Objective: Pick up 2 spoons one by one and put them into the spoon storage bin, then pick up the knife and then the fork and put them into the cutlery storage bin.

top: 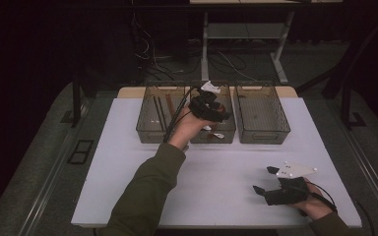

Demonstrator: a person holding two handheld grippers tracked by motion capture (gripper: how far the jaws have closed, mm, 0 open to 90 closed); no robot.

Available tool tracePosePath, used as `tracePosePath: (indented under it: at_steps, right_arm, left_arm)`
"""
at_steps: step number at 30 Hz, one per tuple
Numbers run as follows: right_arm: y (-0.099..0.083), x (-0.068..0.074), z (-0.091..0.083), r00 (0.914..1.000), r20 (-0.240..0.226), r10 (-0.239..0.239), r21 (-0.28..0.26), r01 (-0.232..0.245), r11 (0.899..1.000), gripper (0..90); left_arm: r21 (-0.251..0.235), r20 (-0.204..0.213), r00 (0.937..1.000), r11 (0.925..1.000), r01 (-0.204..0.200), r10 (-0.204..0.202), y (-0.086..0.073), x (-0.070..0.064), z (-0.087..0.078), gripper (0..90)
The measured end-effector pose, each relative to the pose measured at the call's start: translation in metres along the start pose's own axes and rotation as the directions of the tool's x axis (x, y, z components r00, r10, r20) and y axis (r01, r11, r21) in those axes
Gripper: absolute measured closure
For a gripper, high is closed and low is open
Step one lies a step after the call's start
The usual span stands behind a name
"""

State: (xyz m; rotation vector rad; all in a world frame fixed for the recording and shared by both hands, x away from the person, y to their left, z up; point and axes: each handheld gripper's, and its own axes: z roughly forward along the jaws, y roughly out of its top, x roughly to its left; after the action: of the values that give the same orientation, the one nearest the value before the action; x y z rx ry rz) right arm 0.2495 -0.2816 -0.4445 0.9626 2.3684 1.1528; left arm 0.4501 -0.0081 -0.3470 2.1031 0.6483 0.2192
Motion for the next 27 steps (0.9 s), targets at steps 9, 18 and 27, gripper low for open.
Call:
tracePosePath:
  at_steps: [9, 18, 27]
  right_arm:
    - [0.001, 0.000, 0.000, 1.0000, -0.002, 0.008, -0.005, -0.008, 1.000, 15.8]
    - [0.000, -0.001, 0.000, 1.0000, -0.005, 0.004, -0.006, -0.004, 1.000, 15.8]
    - [0.000, -0.001, 0.000, 0.9999, -0.002, 0.013, -0.003, -0.013, 1.000, 15.8]
  left_arm:
    - [-0.007, 0.014, 0.9995, 0.9996, -0.028, 0.028, -0.012, -0.013, -0.020, 34.5]
    - [-0.004, 0.010, 0.9994, 0.9995, -0.033, 0.033, -0.035, -0.023, -0.038, 30.8]
    - [0.007, 0.000, 0.9997, 0.9997, -0.024, 0.024, -0.067, -0.031, -0.060, 28.3]
